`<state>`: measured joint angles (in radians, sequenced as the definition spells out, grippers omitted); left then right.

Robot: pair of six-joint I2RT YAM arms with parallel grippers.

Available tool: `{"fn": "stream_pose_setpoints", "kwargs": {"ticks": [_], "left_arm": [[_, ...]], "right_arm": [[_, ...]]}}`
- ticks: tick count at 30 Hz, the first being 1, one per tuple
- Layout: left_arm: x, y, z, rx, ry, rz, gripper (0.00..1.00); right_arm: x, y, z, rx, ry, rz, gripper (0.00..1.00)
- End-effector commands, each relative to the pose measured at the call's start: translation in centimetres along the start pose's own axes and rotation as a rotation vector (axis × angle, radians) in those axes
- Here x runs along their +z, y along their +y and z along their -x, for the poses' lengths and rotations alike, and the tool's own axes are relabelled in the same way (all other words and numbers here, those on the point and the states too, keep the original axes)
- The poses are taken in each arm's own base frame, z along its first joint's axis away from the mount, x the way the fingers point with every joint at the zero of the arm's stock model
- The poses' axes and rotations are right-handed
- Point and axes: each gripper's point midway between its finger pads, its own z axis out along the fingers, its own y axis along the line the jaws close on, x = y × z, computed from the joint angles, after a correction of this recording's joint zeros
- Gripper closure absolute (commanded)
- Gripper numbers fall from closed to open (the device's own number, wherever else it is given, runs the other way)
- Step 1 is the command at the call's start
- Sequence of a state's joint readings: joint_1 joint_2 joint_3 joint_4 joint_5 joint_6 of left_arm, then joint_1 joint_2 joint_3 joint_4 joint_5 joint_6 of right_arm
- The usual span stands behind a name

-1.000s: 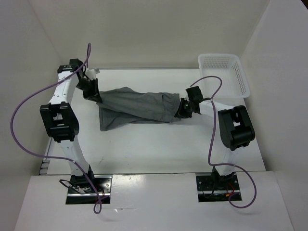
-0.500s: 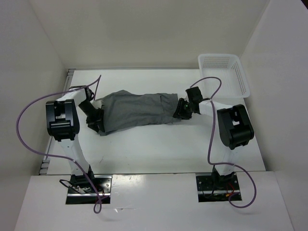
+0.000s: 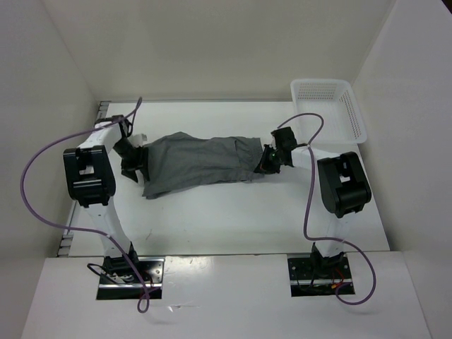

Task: Fold and stack the shorts
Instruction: Fold the shorts

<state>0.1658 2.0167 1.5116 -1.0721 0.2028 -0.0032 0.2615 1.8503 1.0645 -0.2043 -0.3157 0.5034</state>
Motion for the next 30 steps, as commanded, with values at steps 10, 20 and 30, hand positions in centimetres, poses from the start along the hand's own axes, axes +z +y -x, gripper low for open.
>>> {"fn": "stream_pose_setpoints", "kwargs": {"ticks": [10, 20, 30], "left_arm": [[2.3, -1.4, 9.2, 0.113, -0.207, 0.005, 0.4], [5.5, -7.5, 12.3, 0.272, -0.232, -0.018, 0.42], [6.3, -11.0, 15.6, 0.345, -0.289, -0.059, 0.75]], "right_arm": [[-7.1, 0.1, 5.3, -0.126, -0.182, -0.199, 1.0], [-12.2, 1.3, 10.1, -0.283, -0.238, -0.306, 1.0], [-6.2, 18.9, 10.0, -0.754, -0.221, -0.187, 1.0]]}}
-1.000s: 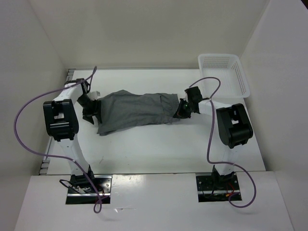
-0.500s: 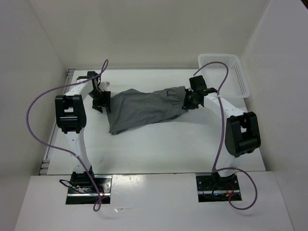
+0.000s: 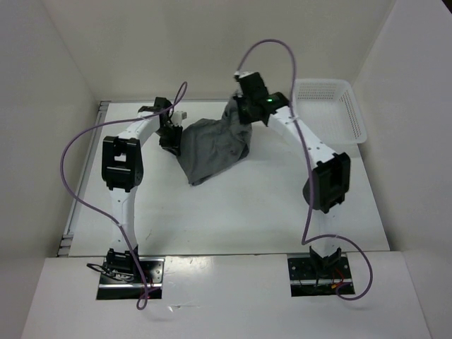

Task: Fold and stack the shorts
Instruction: Fold the shorts

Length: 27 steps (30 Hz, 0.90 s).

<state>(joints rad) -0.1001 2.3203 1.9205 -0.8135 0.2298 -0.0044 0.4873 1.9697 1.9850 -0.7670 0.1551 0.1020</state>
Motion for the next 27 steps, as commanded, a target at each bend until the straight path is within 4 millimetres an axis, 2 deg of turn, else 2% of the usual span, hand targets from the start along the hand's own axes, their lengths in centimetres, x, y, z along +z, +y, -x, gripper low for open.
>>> {"fn": "stream_pose_setpoints", "kwargs": {"ticks": [1, 2, 3, 4, 5, 7, 8, 9, 10, 12, 13, 14, 16, 17, 18, 19, 20, 21, 22, 23, 24, 26, 27], "left_arm": [[2.4, 0.5, 0.7, -0.003, -0.006, -0.033, 0.75], [2.2, 0.5, 1.4, 0.004, -0.029, -0.031, 0.78], [2.5, 0.4, 1.7, 0.005, -0.033, -0.041, 0.79], [2.5, 0.5, 2.6, 0.011, -0.052, -0.04, 0.81], [2.1, 0.4, 3.2, 0.016, -0.07, -0.039, 0.82], [2.7, 0.6, 3.4, 0.014, -0.064, -0.039, 0.83], [2.3, 0.6, 4.2, 0.021, -0.086, -0.037, 0.83], [2.7, 0.6, 4.0, 0.018, -0.077, -0.038, 0.83], [2.7, 0.6, 4.0, 0.018, -0.077, -0.038, 0.83], [2.6, 1.2, 4.0, 0.008, -0.08, -0.034, 0.83], [2.4, 1.7, 4.0, 0.0, -0.082, -0.031, 0.8], [2.3, 2.1, 4.0, -0.008, -0.084, -0.028, 0.77], [2.0, 2.7, 4.3, -0.016, -0.095, -0.024, 0.7], [1.5, 3.1, 4.5, -0.023, -0.107, -0.019, 0.64], [1.4, 3.1, 4.5, -0.023, -0.107, -0.019, 0.61], [1.1, 3.7, 4.8, -0.029, -0.119, -0.014, 0.58], [1.1, 3.7, 4.8, -0.029, -0.12, -0.014, 0.54], [0.3, 4.1, 5.3, -0.034, -0.139, -0.008, 0.47], [0.2, 4.8, 5.3, -0.044, -0.141, 0.005, 0.44], [-0.5, 4.9, 5.9, -0.039, -0.16, 0.018, 0.43], [-1.1, 6.3, 6.1, -0.059, -0.175, 0.029, 0.41], [-3.0, 7.3, 7.3, -0.068, -0.221, 0.044, 0.38], [-4.3, 8.6, 7.7, -0.086, -0.244, 0.066, 0.38]], "right_arm": [[1.7, 8.0, -2.1, -0.177, 0.066, 0.125, 1.0], [1.6, 10.4, -2.4, -0.21, 0.065, 0.171, 1.0], [2.8, 12.3, -3.6, -0.225, 0.091, 0.225, 1.0], [3.2, 13.5, -4.4, -0.237, 0.108, 0.257, 1.0], [2.8, 15.9, -4.6, -0.252, 0.107, 0.325, 1.0], [4.0, 18.4, -5.0, -0.264, 0.104, 0.388, 1.0], [4.4, 18.9, -5.3, -0.264, 0.111, 0.409, 1.0], [4.5, 20.3, -5.5, -0.271, 0.11, 0.447, 1.0], [5.4, 20.8, -6.0, -0.263, 0.119, 0.458, 1.0], [5.0, 22.2, -5.9, -0.246, 0.114, 0.511, 1.0], [5.4, 22.7, -6.1, -0.237, 0.117, 0.529, 0.97], [5.1, 23.2, -6.0, -0.222, 0.117, 0.554, 0.9], [4.9, 24.4, -6.3, -0.2, 0.127, 0.622, 0.69], [4.5, 24.8, -6.0, -0.19, 0.124, 0.645, 0.65], [3.7, 25.5, -5.3, -0.176, 0.111, 0.689, 0.61], [3.4, 25.9, -5.5, -0.177, 0.118, 0.718, 0.58], [2.4, 26.4, -4.4, -0.177, 0.088, 0.752, 0.51], [1.4, 26.7, -3.6, -0.166, 0.069, 0.778, 0.47], [0.3, 27.0, -2.3, -0.168, 0.037, 0.803, 0.46], [-0.4, 26.9, -1.6, -0.165, 0.021, 0.833, 0.42], [-2.1, 27.0, -0.3, -0.158, -0.011, 0.855, 0.39], [-3.5, 26.1, 1.5, -0.142, -0.048, 0.876, 0.39], [-5.1, 25.9, 2.5, -0.144, -0.08, 0.883, 0.39]]}}
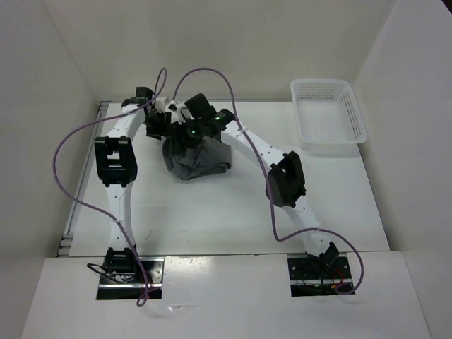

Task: Fold and stack the shorts
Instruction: Fold the shorts

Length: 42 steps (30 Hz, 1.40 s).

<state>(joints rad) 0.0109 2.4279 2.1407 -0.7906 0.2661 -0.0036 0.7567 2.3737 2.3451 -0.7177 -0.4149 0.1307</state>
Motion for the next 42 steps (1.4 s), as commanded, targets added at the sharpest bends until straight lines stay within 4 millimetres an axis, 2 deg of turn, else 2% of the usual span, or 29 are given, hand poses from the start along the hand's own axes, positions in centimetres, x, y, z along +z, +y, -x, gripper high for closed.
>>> {"fn": "stream_pose_setpoints", "kwargs": {"ticks": [1, 2, 3, 4, 5, 6, 7, 8, 9, 10, 11, 12, 13, 14, 15, 16, 17, 18, 20, 22, 24, 27, 29, 32, 33, 37, 39, 42], "left_arm": [[-3.7, 3.5, 4.1, -0.019, -0.129, 0.06, 0.38], [-5.1, 3.8, 4.8, -0.022, -0.152, 0.068, 0.37], [-6.2, 4.7, 5.1, -0.034, -0.167, 0.087, 0.37], [-7.0, 4.5, 5.5, -0.029, -0.183, 0.09, 0.37], [-9.0, 4.7, 6.4, -0.026, -0.222, 0.109, 0.37], [-9.9, 4.4, 6.5, -0.022, -0.233, 0.111, 0.37], [-10.8, 4.1, 6.7, -0.018, -0.247, 0.112, 0.37], [-12.5, 3.2, 6.8, -0.01, -0.269, 0.102, 0.37], [-13.3, 2.6, 6.8, -0.004, -0.278, 0.081, 0.37], [-14.7, 0.2, 6.2, 0.01, -0.273, 0.007, 0.37], [-14.9, -1.1, 5.4, 0.012, -0.248, -0.035, 0.37], [-14.7, -2.2, 4.2, 0.01, -0.21, -0.062, 0.37], [-14.5, -3.2, 2.3, -0.004, -0.138, -0.078, 0.37], [-13.3, -4.4, 0.0, -0.01, -0.058, -0.097, 0.37], [-13.1, -5.1, -1.5, -0.015, -0.013, -0.106, 0.37], [-13.1, -5.2, -3.1, -0.033, 0.036, -0.11, 0.37], [-11.6, -5.6, -5.7, -0.05, 0.115, -0.122, 0.37], [-11.5, -6.1, -6.9, -0.054, 0.15, -0.127, 0.37], [-10.9, -6.2, -9.0, -0.075, 0.205, -0.142, 0.36], [-10.6, -6.9, -9.7, -0.089, 0.223, -0.186, 0.36], [-10.4, -8.7, -9.8, -0.075, 0.227, -0.247, 0.35], [-9.5, -10.0, -9.3, -0.025, 0.201, -0.258, 0.35], [-8.8, -10.4, -9.4, -0.012, 0.203, -0.262, 0.35], [-7.3, -9.8, -9.3, -0.012, 0.205, -0.252, 0.36], [-7.4, -10.0, -8.6, -0.003, 0.182, -0.26, 0.36], [-6.7, -10.4, -8.9, -0.001, 0.194, -0.276, 0.52], [-6.1, -10.6, -9.6, -0.002, 0.218, -0.28, 0.63], [-6.1, -10.6, -10.1, -0.009, 0.235, -0.28, 0.77]], "right_arm": [[-7.5, 4.1, 7.3, -0.067, -0.211, 0.095, 0.39], [-8.2, 2.8, 7.7, -0.055, -0.227, 0.046, 0.39], [-8.9, 1.9, 7.2, -0.038, -0.221, 0.003, 0.39], [-9.3, 0.6, 6.8, -0.03, -0.218, -0.044, 0.39], [-10.0, -1.7, 6.8, -0.009, -0.234, -0.121, 0.4], [-10.7, -2.8, 5.3, 0.013, -0.218, -0.16, 0.4], [-11.4, -3.8, 4.9, 0.022, -0.231, -0.192, 0.4], [-12.5, -5.5, 4.6, 0.047, -0.257, -0.243, 0.4], [-11.5, -6.7, 1.3, 0.072, -0.206, -0.275, 0.38], [-13.6, -6.9, 3.0, 0.049, -0.304, -0.303, 0.36], [-13.2, -8.9, 0.4, 0.05, -0.274, -0.385, 0.35], [-13.4, -9.4, 0.3, 0.037, -0.288, -0.413, 0.31], [-13.2, -9.9, -0.5, 0.044, -0.274, -0.435, 0.3], [-13.1, -10.3, -1.0, 0.05, -0.262, -0.448, 0.3], [-13.0, -10.9, -2.1, 0.075, -0.24, -0.459, 0.28], [-12.8, -11.1, -2.7, 0.08, -0.227, -0.46, 0.26], [-12.2, -11.5, -3.3, 0.083, -0.215, -0.462, 0.26], [-11.6, -11.6, -4.5, 0.099, -0.192, -0.455, 0.26], [-11.0, -12.0, -5.7, 0.113, -0.178, -0.456, 0.25], [-10.3, -12.0, -6.6, 0.117, -0.16, -0.436, 0.23], [-9.9, -12.1, -7.5, 0.12, -0.149, -0.428, 0.22], [-8.6, -12.7, -8.9, 0.13, -0.114, -0.423, 0.22], [-8.0, -12.8, -9.5, 0.145, -0.097, -0.413, 0.22], [-7.2, -13.1, -10.1, 0.15, -0.083, -0.405, 0.22], [-6.8, -13.4, -11.1, 0.149, -0.058, -0.408, 0.22], [-5.8, -14.1, -12.6, 0.151, -0.021, -0.412, 0.21], [-5.3, -14.4, -13.3, 0.146, -0.003, -0.414, 0.21], [-4.4, -14.2, -13.3, 0.136, 0.01, -0.417, 0.21]]}}
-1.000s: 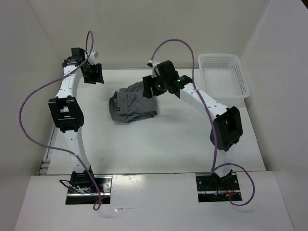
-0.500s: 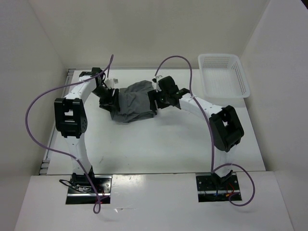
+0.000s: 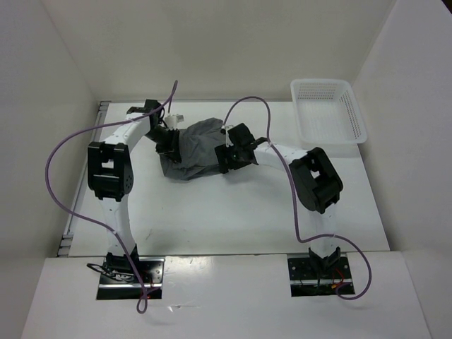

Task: Fold and stack the shorts
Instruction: Fold the shorts

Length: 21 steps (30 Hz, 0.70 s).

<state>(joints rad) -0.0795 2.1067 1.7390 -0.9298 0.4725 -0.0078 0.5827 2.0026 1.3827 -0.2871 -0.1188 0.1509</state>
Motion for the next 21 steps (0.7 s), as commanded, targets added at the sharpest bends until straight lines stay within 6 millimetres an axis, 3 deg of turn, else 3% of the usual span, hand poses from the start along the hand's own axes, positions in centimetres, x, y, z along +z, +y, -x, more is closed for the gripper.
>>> {"fn": "stream_pose_setpoints", "kwargs": {"ticks": [1, 3, 5, 6, 7, 8, 10, 12, 14, 15, 21], "left_arm": [[0.7, -0.3, -0.3, 0.003, 0.016, -0.03, 0.81], [0.6, -0.6, -0.7, -0.005, 0.029, -0.044, 0.86], [-0.1, -1.6, -0.3, -0.006, 0.026, -0.078, 0.9], [-1.4, -1.6, -0.7, -0.042, 0.038, -0.094, 0.92], [-2.2, -1.8, -0.7, -0.063, 0.042, -0.115, 0.92], [-3.4, -2.3, -0.1, -0.069, 0.026, -0.144, 0.94], [-5.4, -2.9, -1.4, -0.137, 0.086, -0.161, 0.95], [-5.8, -2.1, -2.4, -0.17, 0.124, -0.128, 0.95], [-5.4, -1.1, -4.1, -0.188, 0.17, -0.071, 0.95], [-4.6, -0.6, -5.7, -0.215, 0.221, -0.06, 0.92], [-1.7, 2.3, -10.2, -0.255, 0.339, 0.032, 0.77]], "right_arm": [[1.5, 1.1, 1.2, -0.042, -0.042, 0.013, 0.21], [2.1, 1.5, 1.2, -0.049, -0.045, 0.02, 0.21], [2.4, 1.7, 1.3, -0.04, -0.043, 0.031, 0.3], [2.7, 1.5, 1.0, -0.025, -0.036, 0.017, 0.37], [2.7, 1.3, 1.1, -0.025, -0.038, 0.005, 0.46], [2.7, 0.9, 1.1, -0.014, -0.043, -0.015, 0.64], [2.6, 0.6, 0.4, -0.004, -0.035, -0.027, 0.81], [2.5, 0.8, -0.1, -0.004, -0.03, -0.012, 0.98], [2.5, 1.0, -0.1, 0.007, -0.028, -0.003, 1.0], [2.6, 0.9, -0.7, 0.017, -0.016, -0.005, 1.0], [1.7, 1.3, -1.3, 0.026, -0.013, 0.013, 1.0]]}}
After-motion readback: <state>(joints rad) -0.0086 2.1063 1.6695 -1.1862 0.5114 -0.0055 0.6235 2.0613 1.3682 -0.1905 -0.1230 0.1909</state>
